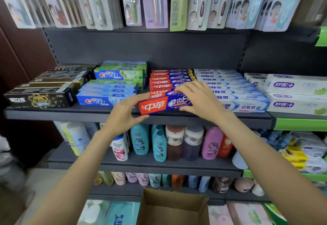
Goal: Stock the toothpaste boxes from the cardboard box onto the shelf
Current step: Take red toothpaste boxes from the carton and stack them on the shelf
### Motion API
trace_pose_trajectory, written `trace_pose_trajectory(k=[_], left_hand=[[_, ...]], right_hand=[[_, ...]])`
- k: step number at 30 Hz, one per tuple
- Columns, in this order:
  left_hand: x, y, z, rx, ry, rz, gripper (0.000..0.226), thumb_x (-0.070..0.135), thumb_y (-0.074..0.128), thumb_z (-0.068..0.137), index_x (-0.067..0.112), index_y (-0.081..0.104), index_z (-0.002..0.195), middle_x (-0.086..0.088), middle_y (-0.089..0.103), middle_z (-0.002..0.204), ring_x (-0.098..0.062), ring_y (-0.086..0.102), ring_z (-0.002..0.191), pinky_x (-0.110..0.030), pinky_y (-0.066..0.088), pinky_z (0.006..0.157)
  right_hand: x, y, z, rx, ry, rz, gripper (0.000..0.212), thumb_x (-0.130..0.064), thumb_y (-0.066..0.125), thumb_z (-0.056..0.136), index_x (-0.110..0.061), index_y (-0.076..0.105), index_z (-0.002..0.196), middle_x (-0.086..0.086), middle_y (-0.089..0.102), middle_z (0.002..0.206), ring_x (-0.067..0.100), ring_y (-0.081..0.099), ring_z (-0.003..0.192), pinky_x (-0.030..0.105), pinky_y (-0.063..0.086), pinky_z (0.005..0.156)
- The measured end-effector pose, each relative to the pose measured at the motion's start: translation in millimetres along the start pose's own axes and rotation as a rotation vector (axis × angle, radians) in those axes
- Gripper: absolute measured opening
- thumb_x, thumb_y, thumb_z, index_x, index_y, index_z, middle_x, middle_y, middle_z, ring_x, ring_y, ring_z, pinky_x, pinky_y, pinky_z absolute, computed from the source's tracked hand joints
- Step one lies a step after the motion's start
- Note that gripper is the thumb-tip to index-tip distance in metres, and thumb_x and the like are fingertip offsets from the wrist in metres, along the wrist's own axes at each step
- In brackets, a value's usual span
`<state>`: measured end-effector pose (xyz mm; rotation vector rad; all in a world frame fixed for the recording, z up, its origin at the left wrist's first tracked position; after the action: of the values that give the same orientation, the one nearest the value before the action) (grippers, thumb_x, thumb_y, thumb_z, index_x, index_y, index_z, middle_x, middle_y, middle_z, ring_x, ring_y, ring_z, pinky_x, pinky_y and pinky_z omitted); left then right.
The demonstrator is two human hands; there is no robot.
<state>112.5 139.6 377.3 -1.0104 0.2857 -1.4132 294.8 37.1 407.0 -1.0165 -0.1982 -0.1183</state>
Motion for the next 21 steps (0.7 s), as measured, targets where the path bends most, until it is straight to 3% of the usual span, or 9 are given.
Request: trace_pose_trajectory(k=[4,8,11,14,19,21], left_hand=[[-15.9,23.7,1.6,0.075,-0.031,0.169,0.062,0.021,0.078,0.074,0.023,0.051,0.13,0.008,0.056,0.131,-0.016,0.056,0.116,-0.037,0.053,0.086],[-15.9,29.8,18.7,0.068,-0.019,0.215,0.059,0.025,0.08,0.071,0.024,0.056,0.125,0.007,0.057,0.13,-0.017,0.052,0.116,-0.037,0.05,0.09],[-21.7,29.1,32.1,0.037,-0.146,0.201,0.057,0.024,0.082,0.068,0.025,0.057,0.119,0.003,0.044,0.14,-0.021,0.039,0.125,-0.039,0.044,0.094],[-15.7,27.0,31.6,0.086,-0.2,0.221,0.053,0.017,0.076,0.071,0.021,0.056,0.121,-0.004,0.037,0.143,-0.025,0.035,0.128,-0.04,0.043,0.089],[17.7,13.7,-10.8,0.372,-0.114,0.114,0.034,0.015,0.064,0.083,0.015,0.059,0.117,-0.002,0.053,0.128,-0.02,0.048,0.115,-0.027,0.039,0.094],[32.8,14.7,-37.1,0.444,-0.05,0.061,0.025,0.012,0.058,0.087,0.01,0.06,0.113,-0.004,0.06,0.117,-0.017,0.052,0.107,-0.023,0.037,0.095]], right_hand=[[2.7,26.8,7.3,-0.091,0.02,0.026,0.062,-0.036,0.076,0.074,-0.025,0.048,0.128,0.003,0.053,0.119,0.023,0.047,0.108,0.036,0.038,0.092],[20.3,33.7,4.8,-0.105,0.024,0.079,0.054,-0.03,0.07,0.082,-0.029,0.049,0.131,0.002,0.049,0.129,0.023,0.042,0.12,0.037,0.032,0.101],[27.0,36.7,1.8,-0.038,0.104,0.04,0.05,-0.016,0.07,0.081,-0.026,0.054,0.127,0.007,0.048,0.134,0.028,0.04,0.126,0.041,0.028,0.106],[19.5,38.1,-4.3,0.078,0.229,0.051,0.053,-0.011,0.076,0.073,-0.019,0.058,0.122,0.012,0.052,0.131,0.034,0.045,0.123,0.047,0.033,0.103],[-15.8,16.0,-63.3,0.367,0.386,0.288,0.029,-0.018,0.06,0.086,-0.013,0.059,0.115,0.006,0.058,0.12,0.024,0.049,0.113,0.034,0.034,0.099],[-39.2,17.0,-99.6,0.403,0.392,0.374,0.022,-0.017,0.055,0.09,-0.01,0.062,0.109,0.004,0.063,0.11,0.021,0.053,0.104,0.032,0.04,0.091]])
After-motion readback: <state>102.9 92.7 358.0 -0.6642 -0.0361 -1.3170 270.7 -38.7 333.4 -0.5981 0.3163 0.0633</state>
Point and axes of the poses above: each hand's wrist, its own z-axis towards the middle knuckle, its own y-axis out of the palm, x = y × z, the point moved 7 cm from there along z, towards the middle knuckle
